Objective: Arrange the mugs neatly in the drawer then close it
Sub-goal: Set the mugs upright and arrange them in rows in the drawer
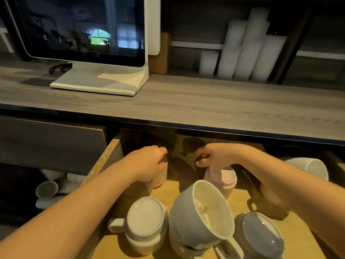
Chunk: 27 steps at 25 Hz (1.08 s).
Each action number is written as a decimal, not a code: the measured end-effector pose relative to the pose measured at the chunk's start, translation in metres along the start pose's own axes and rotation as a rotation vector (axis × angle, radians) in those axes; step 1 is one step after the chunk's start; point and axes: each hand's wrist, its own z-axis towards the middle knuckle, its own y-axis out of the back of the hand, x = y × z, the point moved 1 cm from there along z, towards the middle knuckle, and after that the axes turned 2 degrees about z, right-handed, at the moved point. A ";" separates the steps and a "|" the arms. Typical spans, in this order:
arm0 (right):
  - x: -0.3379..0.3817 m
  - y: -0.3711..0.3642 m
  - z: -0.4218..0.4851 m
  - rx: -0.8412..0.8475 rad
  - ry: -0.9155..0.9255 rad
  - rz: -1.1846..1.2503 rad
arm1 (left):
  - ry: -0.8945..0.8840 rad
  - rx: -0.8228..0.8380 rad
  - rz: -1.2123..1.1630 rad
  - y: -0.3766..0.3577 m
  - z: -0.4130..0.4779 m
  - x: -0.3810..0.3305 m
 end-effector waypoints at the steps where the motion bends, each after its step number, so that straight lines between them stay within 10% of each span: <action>1: -0.007 0.000 -0.008 -0.022 -0.052 -0.023 | -0.020 -0.016 -0.033 0.000 -0.001 -0.006; 14: -0.026 -0.027 -0.012 -0.179 -0.284 -0.064 | -0.034 -0.037 -0.075 -0.006 -0.003 -0.014; 27: -0.004 -0.015 -0.017 -0.339 -0.102 0.768 | -0.023 0.013 -0.376 -0.010 0.006 -0.009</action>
